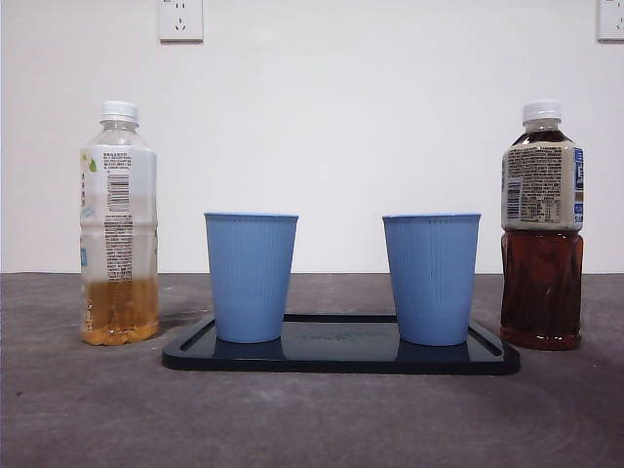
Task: Pour the drink into the cup
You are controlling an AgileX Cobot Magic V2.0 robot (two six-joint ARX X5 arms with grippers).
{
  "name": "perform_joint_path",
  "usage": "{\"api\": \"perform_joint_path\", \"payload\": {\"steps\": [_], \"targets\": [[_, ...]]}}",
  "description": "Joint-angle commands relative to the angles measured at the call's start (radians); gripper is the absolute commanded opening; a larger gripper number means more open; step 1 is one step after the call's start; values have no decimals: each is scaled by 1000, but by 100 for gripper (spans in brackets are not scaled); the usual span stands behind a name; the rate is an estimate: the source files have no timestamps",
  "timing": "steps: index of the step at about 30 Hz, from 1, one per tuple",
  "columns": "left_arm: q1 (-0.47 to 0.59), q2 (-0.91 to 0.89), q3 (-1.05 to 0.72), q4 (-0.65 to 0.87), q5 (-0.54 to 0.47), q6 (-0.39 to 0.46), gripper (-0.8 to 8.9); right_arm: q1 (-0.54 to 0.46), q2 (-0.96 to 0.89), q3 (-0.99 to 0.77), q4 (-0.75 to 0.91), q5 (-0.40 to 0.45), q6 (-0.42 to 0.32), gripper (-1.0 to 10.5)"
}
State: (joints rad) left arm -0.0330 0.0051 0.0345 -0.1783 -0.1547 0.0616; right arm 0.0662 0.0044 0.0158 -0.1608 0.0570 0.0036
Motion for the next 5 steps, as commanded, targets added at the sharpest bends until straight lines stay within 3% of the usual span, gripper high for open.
{"api": "perform_joint_path", "payload": {"steps": [1, 5], "targets": [[1, -2, -19, -9, -2, -3, 6, 1, -1, -4, 4, 3, -4, 10], [1, -2, -19, -9, -2, -3, 6, 1, -1, -4, 4, 3, -4, 9]]}}
